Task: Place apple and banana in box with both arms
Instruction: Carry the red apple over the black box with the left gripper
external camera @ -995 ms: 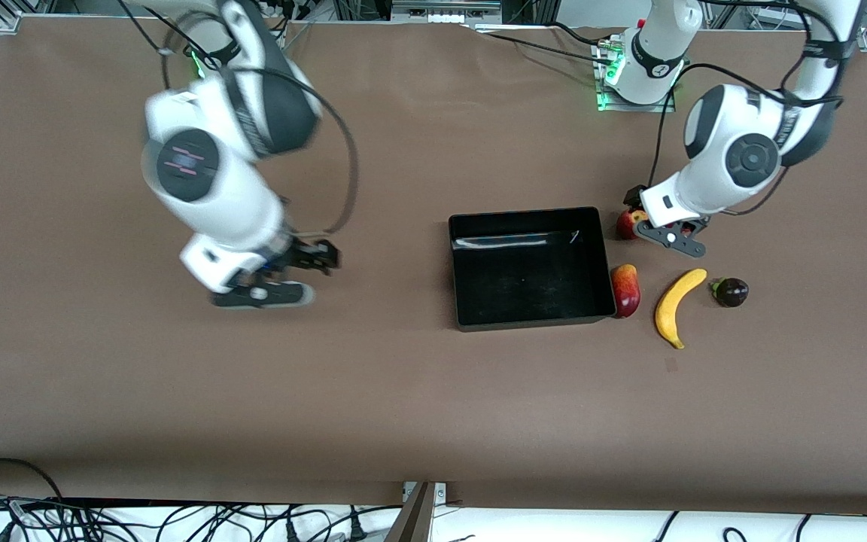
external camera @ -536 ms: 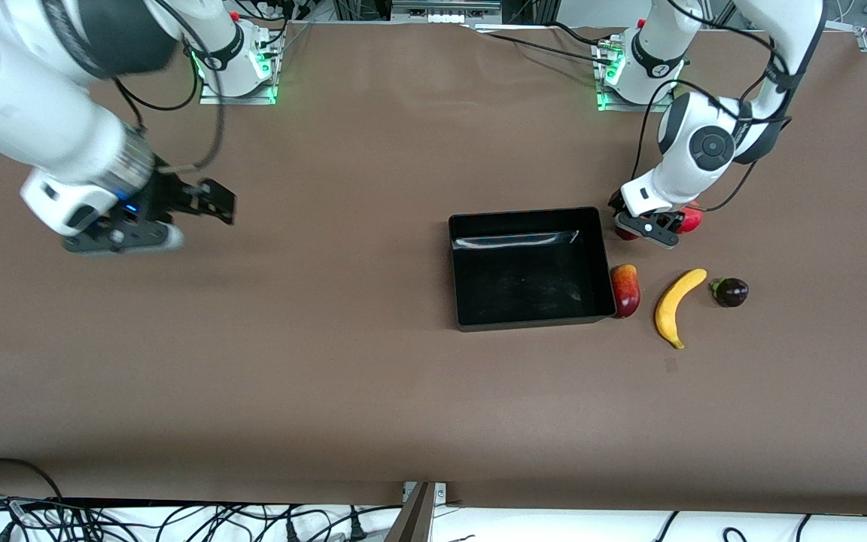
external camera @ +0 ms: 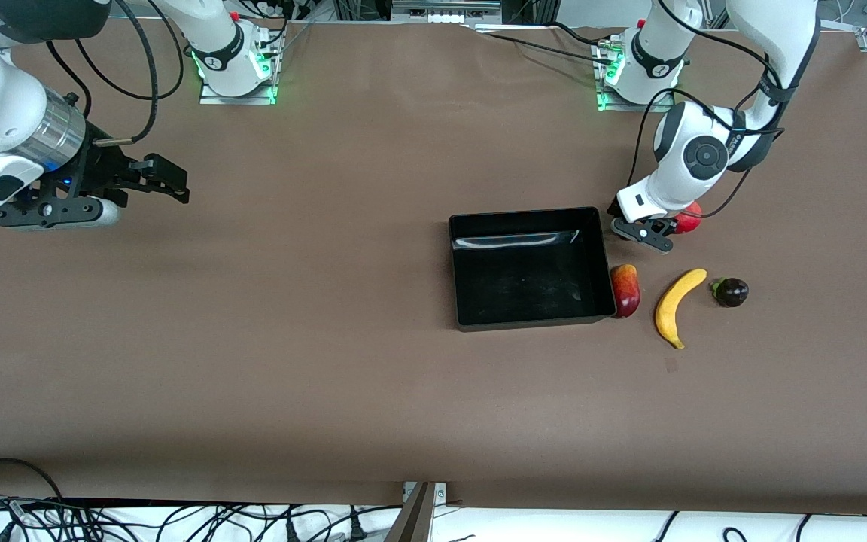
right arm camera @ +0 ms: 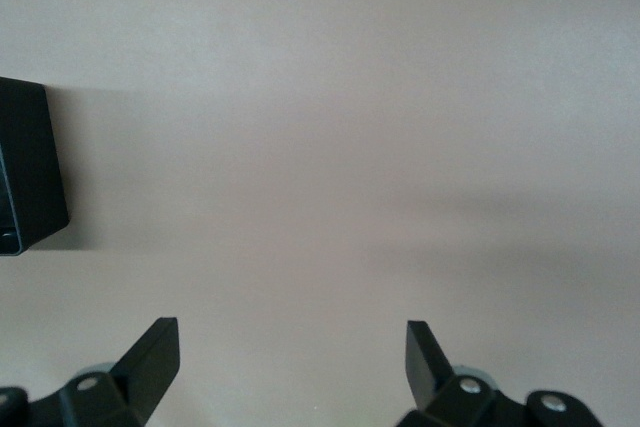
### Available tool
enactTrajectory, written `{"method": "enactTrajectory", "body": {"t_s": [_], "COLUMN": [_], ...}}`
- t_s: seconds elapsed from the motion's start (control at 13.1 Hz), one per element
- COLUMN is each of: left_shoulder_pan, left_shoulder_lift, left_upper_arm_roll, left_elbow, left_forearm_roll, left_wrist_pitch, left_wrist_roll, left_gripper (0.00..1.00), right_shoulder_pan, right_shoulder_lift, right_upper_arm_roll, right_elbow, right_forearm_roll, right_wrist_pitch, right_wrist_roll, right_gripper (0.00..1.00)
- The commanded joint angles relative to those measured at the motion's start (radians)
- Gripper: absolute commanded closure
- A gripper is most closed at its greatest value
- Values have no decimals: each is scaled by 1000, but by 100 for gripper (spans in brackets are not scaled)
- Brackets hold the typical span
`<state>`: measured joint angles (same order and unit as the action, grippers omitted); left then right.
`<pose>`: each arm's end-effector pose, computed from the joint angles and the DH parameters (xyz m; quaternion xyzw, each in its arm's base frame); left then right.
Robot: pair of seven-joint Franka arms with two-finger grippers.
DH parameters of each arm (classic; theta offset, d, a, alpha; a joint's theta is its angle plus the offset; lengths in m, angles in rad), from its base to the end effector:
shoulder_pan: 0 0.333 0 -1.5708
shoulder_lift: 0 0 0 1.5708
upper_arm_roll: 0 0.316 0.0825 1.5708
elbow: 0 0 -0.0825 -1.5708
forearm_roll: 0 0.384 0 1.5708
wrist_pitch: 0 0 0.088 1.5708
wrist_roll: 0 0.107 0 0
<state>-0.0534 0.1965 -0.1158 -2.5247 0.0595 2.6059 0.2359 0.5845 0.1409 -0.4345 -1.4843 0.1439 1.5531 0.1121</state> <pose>0.4429 -0.0791 0.1941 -0.9724 0.2262 0.0567 0.0005 0.5791 0.1210 0.5901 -0.9985 -0.0191 0.0348 0.0381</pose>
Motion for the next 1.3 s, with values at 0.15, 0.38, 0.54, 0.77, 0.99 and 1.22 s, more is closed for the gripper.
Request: {"method": "enactTrajectory", "body": {"t_s": [0.15, 0.38, 0.54, 0.77, 0.99, 1.22], "left_shoulder_pan": [9, -10, -13, -20, -66, -72], "left_shoulder_lift": [-86, -39, 19, 147, 254, 317], "left_upper_arm_roll": [-5, -54, -132, -229, -237, -236], "left_elbow": [241, 487, 581, 641, 627, 595], "left_forearm_roll": [10, 0, 0, -1, 5, 17], "left_wrist_pitch": [-396, -643, -679, -633, -485, -382], "left_wrist_roll": [-4, -149, -377, -698, -852, -863], "left_gripper": [100, 99, 98, 96, 92, 91], "right_shoulder_pan": [9, -26, -79, -292, -507, -555], "right_shoulder_lift": [-35, -35, -35, -38, -56, -92], "right_upper_arm_roll": [-36, -37, -3, 211, 440, 485], "right_elbow": [-25, -25, -24, -21, -24, -40], "right_forearm_roll": [-15, -15, -17, -36, -73, -81], "right_wrist_pitch": [-11, -18, -22, -24, -28, -59], "right_wrist_roll": [-75, -120, -134, -152, -140, -137], "right_gripper": [0, 0, 0, 0, 0, 0]}}
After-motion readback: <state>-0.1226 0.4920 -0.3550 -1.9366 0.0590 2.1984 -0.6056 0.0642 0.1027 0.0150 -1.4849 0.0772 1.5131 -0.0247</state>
